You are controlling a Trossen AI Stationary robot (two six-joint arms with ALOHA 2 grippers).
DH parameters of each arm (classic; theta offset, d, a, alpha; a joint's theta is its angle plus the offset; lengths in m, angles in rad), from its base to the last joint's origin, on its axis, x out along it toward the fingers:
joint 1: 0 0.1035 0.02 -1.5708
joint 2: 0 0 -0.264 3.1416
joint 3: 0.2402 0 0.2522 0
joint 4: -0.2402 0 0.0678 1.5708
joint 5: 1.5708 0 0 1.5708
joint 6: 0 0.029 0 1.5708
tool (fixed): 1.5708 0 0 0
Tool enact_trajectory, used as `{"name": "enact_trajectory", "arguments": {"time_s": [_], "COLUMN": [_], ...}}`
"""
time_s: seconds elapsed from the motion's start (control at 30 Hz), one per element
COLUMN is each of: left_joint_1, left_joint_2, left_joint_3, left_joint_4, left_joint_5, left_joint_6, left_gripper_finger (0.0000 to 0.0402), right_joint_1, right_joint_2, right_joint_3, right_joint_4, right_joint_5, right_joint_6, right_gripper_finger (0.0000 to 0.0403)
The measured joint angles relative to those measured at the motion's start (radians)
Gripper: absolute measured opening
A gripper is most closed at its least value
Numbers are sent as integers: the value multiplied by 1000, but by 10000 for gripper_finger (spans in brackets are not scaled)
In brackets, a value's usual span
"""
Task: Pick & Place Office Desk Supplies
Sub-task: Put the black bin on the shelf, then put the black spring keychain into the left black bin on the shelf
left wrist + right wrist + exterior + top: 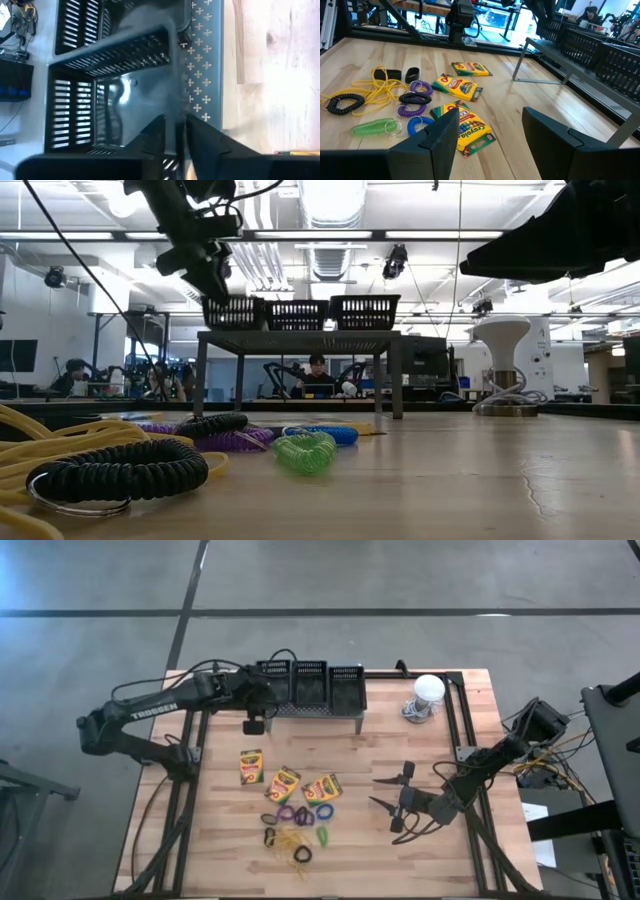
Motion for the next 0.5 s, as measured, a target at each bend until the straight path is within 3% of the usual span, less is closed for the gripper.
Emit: {"name": "enact_trajectory", "arguments": {"time_s": [0.23, 0.5], "left_joint_1": [0, -75], "left_joint_2": [0, -1], "left_joint_3": [4, 93], "left_joint_4": [17, -44], "left_joint_5": [23, 24], "left_joint_6": [-14, -330], "left_gripper_finger": [119, 120], "right_joint_1": [0, 0], "right_joint_2": [0, 0], "right_joint_3": [0, 0], "right_joint_4": [0, 0], "right_joint_5": [-2, -2], "right_joint_6": [0, 0], "right_gripper_finger": [215, 215]}}
